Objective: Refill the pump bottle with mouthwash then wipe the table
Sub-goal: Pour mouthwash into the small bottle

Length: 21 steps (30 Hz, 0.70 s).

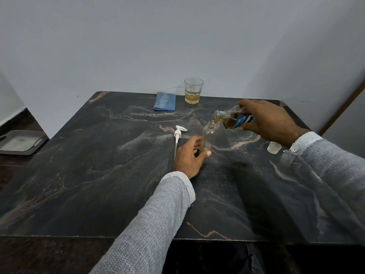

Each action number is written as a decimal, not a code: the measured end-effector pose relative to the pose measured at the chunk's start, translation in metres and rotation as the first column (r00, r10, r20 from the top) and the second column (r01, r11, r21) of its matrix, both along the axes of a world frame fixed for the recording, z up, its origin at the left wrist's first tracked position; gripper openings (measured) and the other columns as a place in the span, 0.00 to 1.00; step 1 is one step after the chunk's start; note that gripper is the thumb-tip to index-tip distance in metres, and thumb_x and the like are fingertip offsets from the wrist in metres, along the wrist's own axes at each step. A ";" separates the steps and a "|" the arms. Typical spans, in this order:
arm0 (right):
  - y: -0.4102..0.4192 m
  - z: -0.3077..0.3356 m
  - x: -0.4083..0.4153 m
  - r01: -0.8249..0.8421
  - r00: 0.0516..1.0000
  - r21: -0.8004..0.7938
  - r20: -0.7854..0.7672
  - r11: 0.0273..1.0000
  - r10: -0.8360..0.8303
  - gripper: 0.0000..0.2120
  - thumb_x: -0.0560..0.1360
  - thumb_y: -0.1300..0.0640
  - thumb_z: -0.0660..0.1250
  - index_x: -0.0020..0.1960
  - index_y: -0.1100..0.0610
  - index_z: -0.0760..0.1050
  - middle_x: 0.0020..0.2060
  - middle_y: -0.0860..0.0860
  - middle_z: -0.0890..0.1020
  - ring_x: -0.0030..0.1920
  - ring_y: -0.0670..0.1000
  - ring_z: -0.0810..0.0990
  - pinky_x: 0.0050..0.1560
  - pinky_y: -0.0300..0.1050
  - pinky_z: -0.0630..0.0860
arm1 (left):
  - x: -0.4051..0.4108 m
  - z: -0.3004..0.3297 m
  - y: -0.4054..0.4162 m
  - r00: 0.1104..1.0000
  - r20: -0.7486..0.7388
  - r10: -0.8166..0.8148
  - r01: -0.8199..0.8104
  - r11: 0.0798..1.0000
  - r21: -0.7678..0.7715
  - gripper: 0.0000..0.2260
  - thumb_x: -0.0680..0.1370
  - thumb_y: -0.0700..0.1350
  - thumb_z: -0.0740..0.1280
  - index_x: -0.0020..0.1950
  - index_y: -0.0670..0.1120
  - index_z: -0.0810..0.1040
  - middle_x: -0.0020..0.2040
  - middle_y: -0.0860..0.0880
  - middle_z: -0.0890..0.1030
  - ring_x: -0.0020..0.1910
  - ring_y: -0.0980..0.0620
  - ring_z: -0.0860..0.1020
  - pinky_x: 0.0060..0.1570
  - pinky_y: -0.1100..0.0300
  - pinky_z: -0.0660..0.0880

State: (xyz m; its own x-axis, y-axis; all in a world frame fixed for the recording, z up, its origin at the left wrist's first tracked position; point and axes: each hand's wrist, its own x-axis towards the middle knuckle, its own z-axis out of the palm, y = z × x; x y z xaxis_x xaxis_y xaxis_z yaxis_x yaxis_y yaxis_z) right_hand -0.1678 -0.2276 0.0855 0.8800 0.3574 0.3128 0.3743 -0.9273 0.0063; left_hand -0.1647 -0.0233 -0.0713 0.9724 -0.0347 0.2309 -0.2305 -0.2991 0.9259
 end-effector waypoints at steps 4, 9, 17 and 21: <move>0.000 0.002 -0.001 -0.005 1.000 0.004 0.001 1.000 0.005 0.27 0.70 0.53 0.75 0.66 0.55 0.69 0.59 0.56 0.80 0.56 0.58 0.79 0.53 0.54 0.76 | 0.000 -0.001 0.000 1.000 0.000 -0.002 0.002 1.000 -0.003 0.23 0.72 0.44 0.75 0.65 0.48 0.74 0.60 0.49 0.81 0.56 0.56 0.78 0.60 0.62 0.75; 0.001 0.005 -0.001 0.000 1.000 0.002 -0.001 1.000 0.000 0.27 0.71 0.54 0.75 0.66 0.55 0.69 0.59 0.56 0.80 0.57 0.59 0.79 0.55 0.54 0.76 | 0.000 0.000 -0.001 1.000 -0.001 -0.003 0.003 1.000 -0.005 0.23 0.71 0.43 0.76 0.64 0.48 0.74 0.60 0.49 0.81 0.56 0.56 0.78 0.61 0.61 0.75; -0.001 0.010 -0.001 0.000 1.000 -0.023 0.017 1.000 0.001 0.26 0.71 0.54 0.74 0.66 0.55 0.69 0.58 0.57 0.80 0.55 0.59 0.79 0.52 0.52 0.75 | -0.001 0.002 -0.001 1.000 -0.006 -0.009 0.009 1.000 -0.005 0.22 0.72 0.43 0.75 0.64 0.48 0.74 0.60 0.49 0.81 0.57 0.55 0.79 0.62 0.58 0.75; -0.002 0.010 0.002 -0.002 1.000 -0.036 0.021 0.999 0.003 0.26 0.71 0.54 0.74 0.66 0.56 0.69 0.58 0.57 0.80 0.54 0.59 0.78 0.49 0.50 0.74 | -0.002 0.002 -0.001 1.000 -0.003 -0.001 0.001 1.000 -0.010 0.22 0.71 0.43 0.75 0.64 0.46 0.74 0.59 0.48 0.81 0.56 0.55 0.79 0.62 0.58 0.75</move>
State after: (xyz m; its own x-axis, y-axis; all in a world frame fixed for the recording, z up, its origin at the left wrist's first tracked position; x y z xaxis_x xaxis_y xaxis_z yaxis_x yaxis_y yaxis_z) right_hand -0.1660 -0.2297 0.0952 0.8725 0.3708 0.3182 0.3759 -0.9254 0.0479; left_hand -0.1663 -0.0240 -0.0688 0.9730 -0.0338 0.2282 -0.2281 -0.2899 0.9295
